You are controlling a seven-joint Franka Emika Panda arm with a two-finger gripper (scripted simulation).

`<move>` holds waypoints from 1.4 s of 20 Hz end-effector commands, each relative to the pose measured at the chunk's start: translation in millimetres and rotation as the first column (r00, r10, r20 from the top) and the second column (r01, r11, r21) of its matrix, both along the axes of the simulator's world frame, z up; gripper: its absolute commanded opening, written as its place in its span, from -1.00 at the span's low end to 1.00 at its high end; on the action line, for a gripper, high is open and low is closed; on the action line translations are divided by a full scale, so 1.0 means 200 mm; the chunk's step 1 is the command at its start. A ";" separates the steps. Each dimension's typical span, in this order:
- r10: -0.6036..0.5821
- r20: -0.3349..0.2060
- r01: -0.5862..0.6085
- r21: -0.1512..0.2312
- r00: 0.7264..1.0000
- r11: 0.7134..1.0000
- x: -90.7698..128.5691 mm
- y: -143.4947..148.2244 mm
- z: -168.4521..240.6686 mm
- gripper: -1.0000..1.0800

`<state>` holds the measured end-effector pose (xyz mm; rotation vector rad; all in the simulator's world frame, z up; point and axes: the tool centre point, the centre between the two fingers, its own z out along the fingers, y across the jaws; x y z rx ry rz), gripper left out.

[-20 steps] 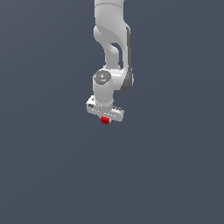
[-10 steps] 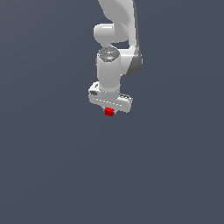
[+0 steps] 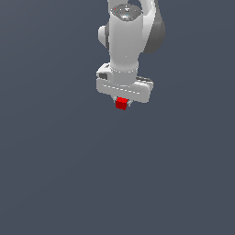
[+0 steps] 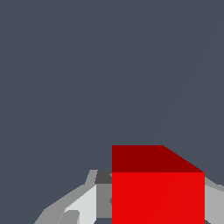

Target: Pick up the red cube and move it to a goal position.

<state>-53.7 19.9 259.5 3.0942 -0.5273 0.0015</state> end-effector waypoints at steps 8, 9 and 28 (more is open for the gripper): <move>0.000 0.000 0.000 0.000 1.000 1.000 0.06 0.14 0.48 -1.00; 0.000 0.000 0.000 0.000 1.000 1.000 0.07 0.16 0.53 -1.00; 0.001 -0.001 -0.001 0.003 1.000 1.000 0.17 0.32 1.07 -1.00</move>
